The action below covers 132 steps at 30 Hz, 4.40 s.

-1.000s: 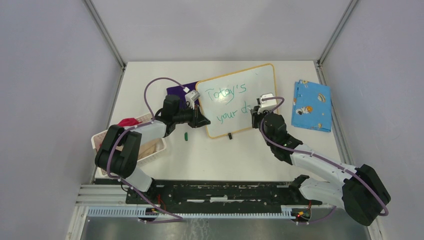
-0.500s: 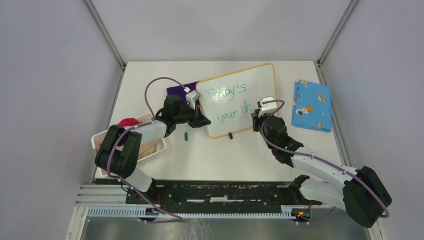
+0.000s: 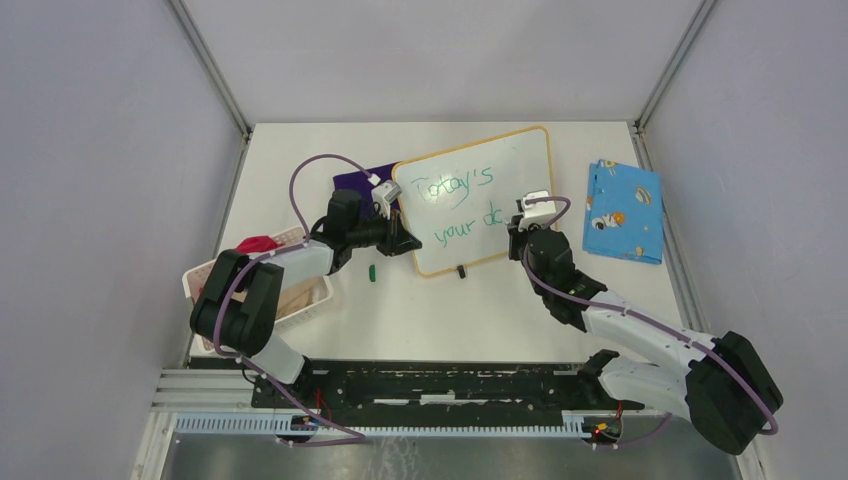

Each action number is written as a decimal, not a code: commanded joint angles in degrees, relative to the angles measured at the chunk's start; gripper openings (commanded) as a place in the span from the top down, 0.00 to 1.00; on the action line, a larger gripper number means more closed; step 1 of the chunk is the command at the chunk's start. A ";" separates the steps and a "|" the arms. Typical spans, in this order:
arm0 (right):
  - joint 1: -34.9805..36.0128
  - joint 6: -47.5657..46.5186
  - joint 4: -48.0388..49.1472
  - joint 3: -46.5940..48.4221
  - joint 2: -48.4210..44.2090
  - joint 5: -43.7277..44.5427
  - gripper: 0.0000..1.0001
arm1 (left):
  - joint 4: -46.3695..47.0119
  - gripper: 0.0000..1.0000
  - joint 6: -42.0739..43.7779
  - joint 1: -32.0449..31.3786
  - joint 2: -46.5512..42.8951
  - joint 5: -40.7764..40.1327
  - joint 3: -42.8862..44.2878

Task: Write a sentence on the whiteboard

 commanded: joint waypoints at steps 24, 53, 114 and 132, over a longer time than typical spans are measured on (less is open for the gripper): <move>-1.14 -0.84 3.17 3.76 1.58 -0.26 1.00 | -3.76 0.98 7.32 -1.14 0.53 -5.20 0.10; -1.10 0.14 1.21 -0.66 -1.31 1.77 1.00 | -3.85 0.98 7.28 -1.35 0.43 -5.32 0.15; -2.67 -0.15 3.13 -1.60 -1.63 1.97 1.00 | -4.29 0.98 7.67 -1.70 0.56 -5.71 0.31; -3.50 -1.53 2.87 3.97 -2.09 2.75 1.00 | -4.46 0.98 7.75 -1.75 0.74 -5.81 0.28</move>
